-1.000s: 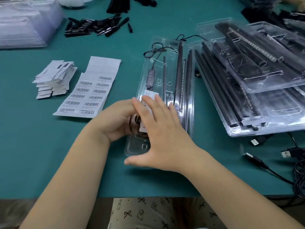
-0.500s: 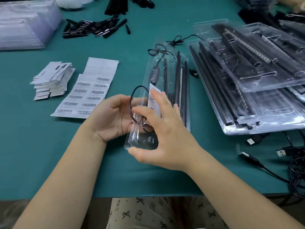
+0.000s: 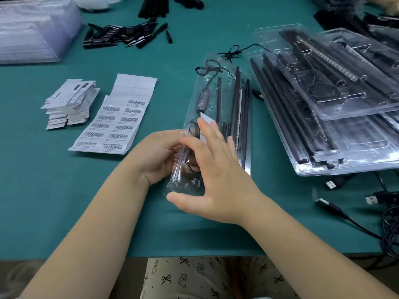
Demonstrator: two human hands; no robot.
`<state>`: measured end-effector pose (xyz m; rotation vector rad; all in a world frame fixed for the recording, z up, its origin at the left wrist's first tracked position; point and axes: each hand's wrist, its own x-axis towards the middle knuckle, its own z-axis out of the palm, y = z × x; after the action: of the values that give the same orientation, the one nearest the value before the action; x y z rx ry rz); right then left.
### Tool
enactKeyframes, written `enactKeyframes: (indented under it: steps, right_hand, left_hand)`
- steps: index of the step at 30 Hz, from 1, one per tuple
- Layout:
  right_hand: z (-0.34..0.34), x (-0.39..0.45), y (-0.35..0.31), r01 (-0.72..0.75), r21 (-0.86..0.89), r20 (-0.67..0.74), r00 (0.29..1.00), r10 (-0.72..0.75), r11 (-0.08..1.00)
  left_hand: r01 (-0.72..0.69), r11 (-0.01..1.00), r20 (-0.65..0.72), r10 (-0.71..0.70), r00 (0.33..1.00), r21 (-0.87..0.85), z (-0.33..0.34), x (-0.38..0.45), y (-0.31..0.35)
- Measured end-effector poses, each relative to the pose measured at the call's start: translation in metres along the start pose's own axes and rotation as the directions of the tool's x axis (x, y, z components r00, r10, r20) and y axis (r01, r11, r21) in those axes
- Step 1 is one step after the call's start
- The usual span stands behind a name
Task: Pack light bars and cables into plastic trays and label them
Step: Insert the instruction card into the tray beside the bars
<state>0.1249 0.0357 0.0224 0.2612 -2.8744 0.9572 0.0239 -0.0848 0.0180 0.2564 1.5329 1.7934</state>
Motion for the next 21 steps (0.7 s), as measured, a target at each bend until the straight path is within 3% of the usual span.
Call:
enactKeyframes:
  steps: [3, 10, 13, 17, 21]
  right_hand:
    - [0.000, 0.000, 0.000, 0.002, -0.053, 0.011, 1.000, -0.001, 0.999]
    - [-0.004, -0.002, 0.000, -0.035, -0.031, 0.001, 0.999, 0.036, 0.999]
    - [-0.004, -0.001, 0.001, -0.027, -0.073, 0.022, 0.999, 0.029, 0.997]
    - [-0.004, 0.001, 0.001, -0.036, -0.102, -0.004, 0.999, 0.036, 0.994]
    - [-0.005, 0.001, 0.001, -0.041, -0.080, -0.036, 0.999, 0.038, 0.996]
  left_hand:
    - [-0.044, 0.999, -0.131, 0.043, 0.990, 0.000, 0.004, 0.001, -0.003]
    - [-0.158, 0.962, -0.334, 0.227, 0.915, 0.222, 0.016, 0.000, -0.008]
    - [-0.139, 0.980, -0.398, 0.184, 0.899, 0.140, 0.020, 0.002, -0.009]
    - [-0.129, 0.991, -0.200, 0.120, 0.972, -0.033, 0.013, 0.002, -0.004]
    - [-0.068, 0.996, -0.077, 0.063, 0.995, -0.056, 0.002, 0.004, -0.001]
